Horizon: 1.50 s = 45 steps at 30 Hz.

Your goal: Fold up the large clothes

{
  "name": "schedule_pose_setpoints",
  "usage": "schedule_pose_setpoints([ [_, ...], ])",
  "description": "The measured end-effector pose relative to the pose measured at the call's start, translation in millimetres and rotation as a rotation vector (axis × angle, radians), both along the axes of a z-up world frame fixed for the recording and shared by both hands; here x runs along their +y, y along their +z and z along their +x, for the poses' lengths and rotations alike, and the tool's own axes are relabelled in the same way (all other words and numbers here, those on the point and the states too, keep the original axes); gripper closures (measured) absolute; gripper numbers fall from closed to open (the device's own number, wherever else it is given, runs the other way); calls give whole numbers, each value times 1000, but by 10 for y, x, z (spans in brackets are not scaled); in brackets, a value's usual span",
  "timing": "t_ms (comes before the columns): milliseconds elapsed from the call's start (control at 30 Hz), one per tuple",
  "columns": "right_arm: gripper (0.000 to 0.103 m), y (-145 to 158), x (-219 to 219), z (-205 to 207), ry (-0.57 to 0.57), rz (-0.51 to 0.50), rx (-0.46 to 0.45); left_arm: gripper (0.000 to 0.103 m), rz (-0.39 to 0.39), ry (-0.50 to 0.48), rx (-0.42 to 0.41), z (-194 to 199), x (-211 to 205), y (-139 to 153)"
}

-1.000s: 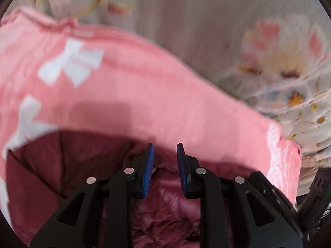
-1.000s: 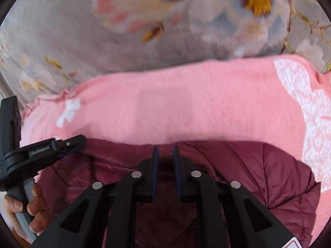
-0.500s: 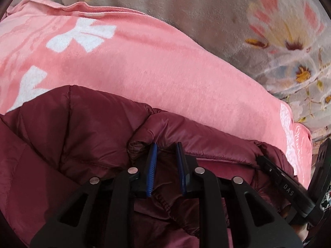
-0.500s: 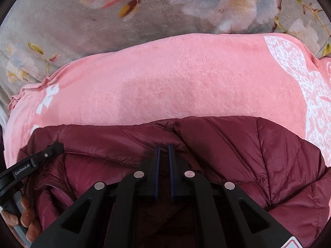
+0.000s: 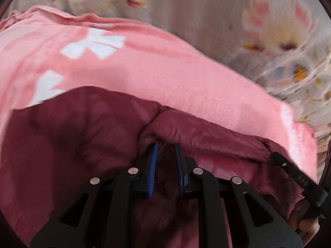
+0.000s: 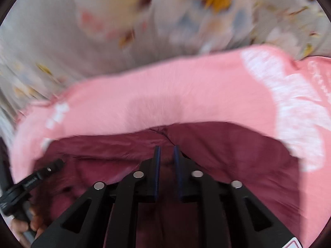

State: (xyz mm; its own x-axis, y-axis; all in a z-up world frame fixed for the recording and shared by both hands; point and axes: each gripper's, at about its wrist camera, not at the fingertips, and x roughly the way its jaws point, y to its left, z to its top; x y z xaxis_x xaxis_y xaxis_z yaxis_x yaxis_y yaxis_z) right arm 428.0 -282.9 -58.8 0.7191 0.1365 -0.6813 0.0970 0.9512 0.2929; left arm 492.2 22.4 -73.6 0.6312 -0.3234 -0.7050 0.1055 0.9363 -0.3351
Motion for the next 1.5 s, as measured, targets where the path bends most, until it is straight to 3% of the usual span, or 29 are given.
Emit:
schedule_pose_setpoints([
  [33,84,138,-99,-246,10,23,-13,76,-16,-4,-1,-110,89,79],
  [100,69,316,-246,-693,11,39,-26,50,-43,-17,-11,-379,319,250],
  [167,59,446,-417,-1335,6,28,-40,44,-42,-28,-34,-827,685,456],
  [267,49,374,-670,-2355,-3,15,-20,39,-21,-41,-26,-1449,1171,575],
  [433,44,-6,-1000,-3923,-77,72,44,33,-112,2,86,-2516,2075,344],
  [567,44,-382,-1027,-4490,-108,202,82,33,-233,54,200,-3157,2459,-37],
  [700,44,-685,-877,-4639,-86,306,96,33,-332,18,217,-3478,2398,-262],
  [800,43,-843,-692,-4598,-72,360,95,33,-291,21,180,-3557,2240,-266],
  [833,43,-850,-655,-4605,-77,355,87,34,-268,13,167,-3586,2157,-244],
  [867,43,-847,-598,-4601,-87,339,69,43,-260,12,169,-3600,2104,-232],
  [900,51,-841,-569,-4598,-96,334,61,62,-255,5,174,-3610,2069,-225],
  [933,59,-834,-541,-4585,-104,343,53,72,-243,-10,188,-3623,2022,-226],
  [967,83,-827,-538,-4559,-104,361,49,85,-221,-9,199,-3635,1991,-220],
  [1000,92,-819,-532,-4555,-110,380,46,88,-212,-7,193,-3651,1982,-193],
  [1133,99,-557,-502,-4685,-116,380,-37,97,-246,-3,157,-3749,2031,-22],
  [1233,100,-179,-414,-4973,-102,354,-136,99,-254,-10,101,-3935,2041,200],
  [1367,100,471,-324,-5611,-101,286,-326,99,-277,-30,-14,-4421,2120,642],
  [1500,100,1064,-372,-6226,-121,276,-504,99,-381,-29,-148,-5041,2370,1156],
])
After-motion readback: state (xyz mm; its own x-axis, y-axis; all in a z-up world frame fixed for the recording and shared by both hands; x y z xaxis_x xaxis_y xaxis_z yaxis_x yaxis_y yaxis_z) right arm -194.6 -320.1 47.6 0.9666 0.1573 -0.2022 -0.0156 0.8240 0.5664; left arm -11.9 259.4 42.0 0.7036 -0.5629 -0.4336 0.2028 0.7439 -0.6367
